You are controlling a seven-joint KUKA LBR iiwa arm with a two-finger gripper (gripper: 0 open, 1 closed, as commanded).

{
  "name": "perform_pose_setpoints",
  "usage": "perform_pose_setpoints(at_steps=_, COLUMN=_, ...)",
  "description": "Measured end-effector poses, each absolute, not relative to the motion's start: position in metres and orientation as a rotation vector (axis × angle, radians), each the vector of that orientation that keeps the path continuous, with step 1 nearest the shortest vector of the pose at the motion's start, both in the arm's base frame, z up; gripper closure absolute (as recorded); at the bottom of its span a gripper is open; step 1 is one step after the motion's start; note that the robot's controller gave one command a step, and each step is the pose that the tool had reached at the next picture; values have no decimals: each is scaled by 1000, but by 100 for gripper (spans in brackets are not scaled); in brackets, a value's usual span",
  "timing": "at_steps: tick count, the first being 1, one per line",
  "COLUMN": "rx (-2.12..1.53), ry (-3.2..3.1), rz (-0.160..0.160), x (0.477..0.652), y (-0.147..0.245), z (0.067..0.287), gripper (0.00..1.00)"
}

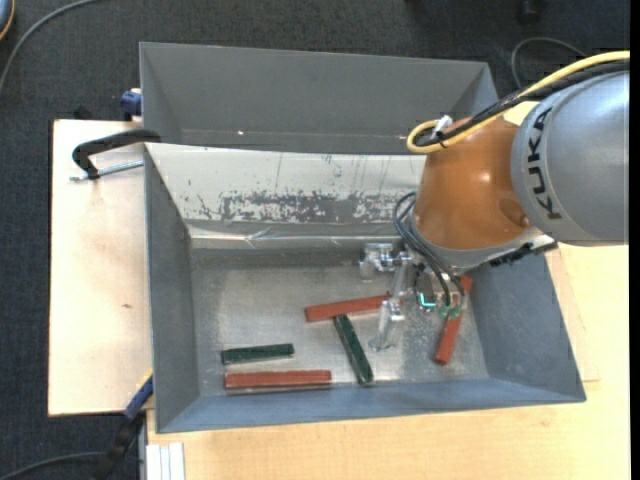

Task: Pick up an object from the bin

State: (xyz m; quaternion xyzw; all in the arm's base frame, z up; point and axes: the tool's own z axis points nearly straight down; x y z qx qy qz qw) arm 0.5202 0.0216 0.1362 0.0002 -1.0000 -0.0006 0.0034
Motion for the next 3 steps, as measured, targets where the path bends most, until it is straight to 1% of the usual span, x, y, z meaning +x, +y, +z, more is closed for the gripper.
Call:
perform_pose_setpoints(at_steps=1, rx=42, ry=-3144, rz=-1, x=560, y=21, z=71, gripper=0)
perform_pose_setpoints(at_steps=2, rx=42, ry=-3144, rz=-2, x=560, y=21, z=71, gripper=100)
perform_pose_setpoints(at_steps=3, rx=81, ry=-3155, rz=-1, x=555, y=28, z=214, gripper=100)
